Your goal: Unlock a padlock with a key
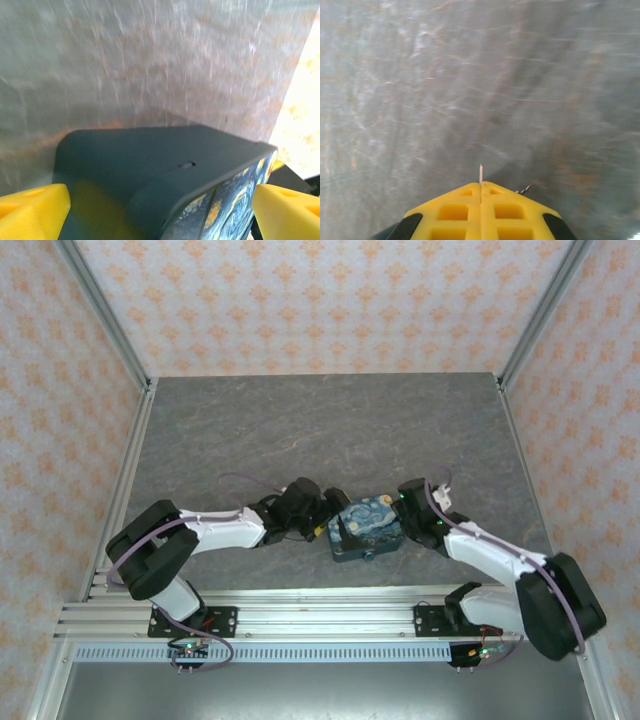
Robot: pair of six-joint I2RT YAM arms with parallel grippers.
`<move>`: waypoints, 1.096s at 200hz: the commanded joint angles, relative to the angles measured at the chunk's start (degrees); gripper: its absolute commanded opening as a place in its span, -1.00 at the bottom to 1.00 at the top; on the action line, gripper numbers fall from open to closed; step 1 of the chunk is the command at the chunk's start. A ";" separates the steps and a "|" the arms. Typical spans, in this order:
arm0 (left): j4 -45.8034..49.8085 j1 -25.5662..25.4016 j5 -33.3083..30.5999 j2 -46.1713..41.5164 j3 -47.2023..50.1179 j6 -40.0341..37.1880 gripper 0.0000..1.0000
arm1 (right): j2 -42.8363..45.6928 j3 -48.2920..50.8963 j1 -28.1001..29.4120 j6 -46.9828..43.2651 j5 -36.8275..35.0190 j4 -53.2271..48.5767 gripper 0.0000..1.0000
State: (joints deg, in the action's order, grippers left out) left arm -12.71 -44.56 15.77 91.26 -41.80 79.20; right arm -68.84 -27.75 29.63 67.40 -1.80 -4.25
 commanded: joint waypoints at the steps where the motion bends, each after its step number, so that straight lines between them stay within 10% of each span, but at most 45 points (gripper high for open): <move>1: -1.79 3.11 0.86 -1.32 -3.97 -3.06 0.89 | -6.82 -4.25 4.48 0.65 5.57 8.05 -1.00; 88: 2.55 13.43 2.05 -0.84 -6.17 -10.59 0.89 | -21.74 -14.99 7.75 1.32 6.98 15.06 -1.00; 148: 9.96 19.31 2.53 -3.56 -6.52 -19.55 0.89 | -9.86 -7.40 1.28 -6.31 5.38 13.24 -1.00; 219: 19.62 20.82 4.41 -13.29 -11.21 -29.75 0.87 | 0.38 -3.70 -12.75 -20.94 45.20 29.16 -1.00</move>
State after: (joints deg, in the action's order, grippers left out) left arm 4.14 -23.75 17.58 79.77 -49.41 54.46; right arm -68.62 -29.95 17.85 52.36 24.58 16.75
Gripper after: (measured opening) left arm 0.942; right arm 0.043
